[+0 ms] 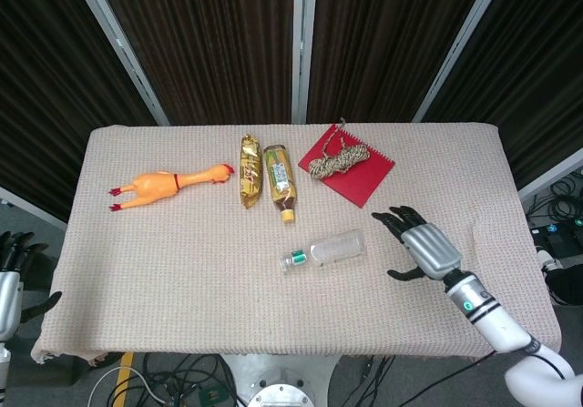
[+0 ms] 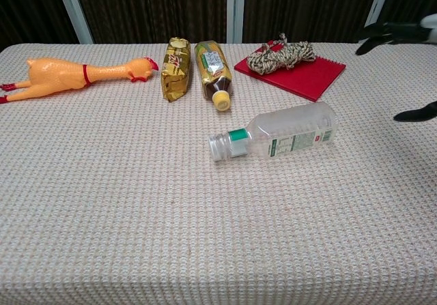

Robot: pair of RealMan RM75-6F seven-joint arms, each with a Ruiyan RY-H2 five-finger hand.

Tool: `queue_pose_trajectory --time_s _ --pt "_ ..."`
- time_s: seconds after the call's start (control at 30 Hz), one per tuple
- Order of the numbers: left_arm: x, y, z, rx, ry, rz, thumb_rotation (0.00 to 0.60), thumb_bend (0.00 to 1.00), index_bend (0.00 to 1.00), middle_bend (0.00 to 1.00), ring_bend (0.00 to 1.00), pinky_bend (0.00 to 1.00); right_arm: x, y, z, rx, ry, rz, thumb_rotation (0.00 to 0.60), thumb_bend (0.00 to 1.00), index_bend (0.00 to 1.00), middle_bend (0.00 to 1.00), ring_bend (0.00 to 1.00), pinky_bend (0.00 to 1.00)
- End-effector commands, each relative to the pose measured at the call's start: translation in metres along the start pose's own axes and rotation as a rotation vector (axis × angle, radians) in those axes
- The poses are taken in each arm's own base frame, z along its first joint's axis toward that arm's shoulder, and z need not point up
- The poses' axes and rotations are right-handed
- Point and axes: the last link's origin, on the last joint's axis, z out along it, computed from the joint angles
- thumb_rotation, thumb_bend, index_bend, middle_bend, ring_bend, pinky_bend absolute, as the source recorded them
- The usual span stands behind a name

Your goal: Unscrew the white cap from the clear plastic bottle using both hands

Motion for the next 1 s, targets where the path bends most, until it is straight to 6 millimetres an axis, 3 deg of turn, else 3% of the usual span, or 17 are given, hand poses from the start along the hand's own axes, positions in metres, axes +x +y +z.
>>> queue_pose_trajectory --time_s 0.03,0.2,0.47,0.87,1.0 --pt "0.001 0.000 0.000 0.000 0.003 0.000 0.600 0.11 0.25 0.12 0.02 0.00 -0.010 -0.018 0.051 0.057 -0.084 -0.018 0.600 0.07 0.00 0.12 0.00 0.03" --pt "0.001 0.000 0.002 0.003 0.005 0.001 0.600 0.11 0.25 0.12 0.02 0.00 -0.029 -0.027 0.083 0.075 -0.140 -0.078 0.600 0.07 0.00 0.15 0.00 0.04" --pt "0.000 -0.001 0.003 0.007 0.001 -0.001 0.600 0.11 0.25 0.12 0.02 0.00 -0.049 -0.035 0.106 0.082 -0.161 -0.122 0.600 0.09 0.11 0.20 0.03 0.09" --pt "-0.001 0.002 0.010 -0.014 -0.001 -0.002 0.600 0.11 0.25 0.12 0.02 0.00 -0.054 -0.040 0.108 0.089 -0.108 -0.155 0.600 0.18 0.43 0.40 0.22 0.32" --pt "0.002 0.009 0.018 -0.047 0.022 -0.012 0.600 0.10 0.25 0.12 0.02 0.00 -0.050 -0.039 0.102 0.085 -0.072 -0.116 0.600 0.22 0.49 0.44 0.26 0.39"
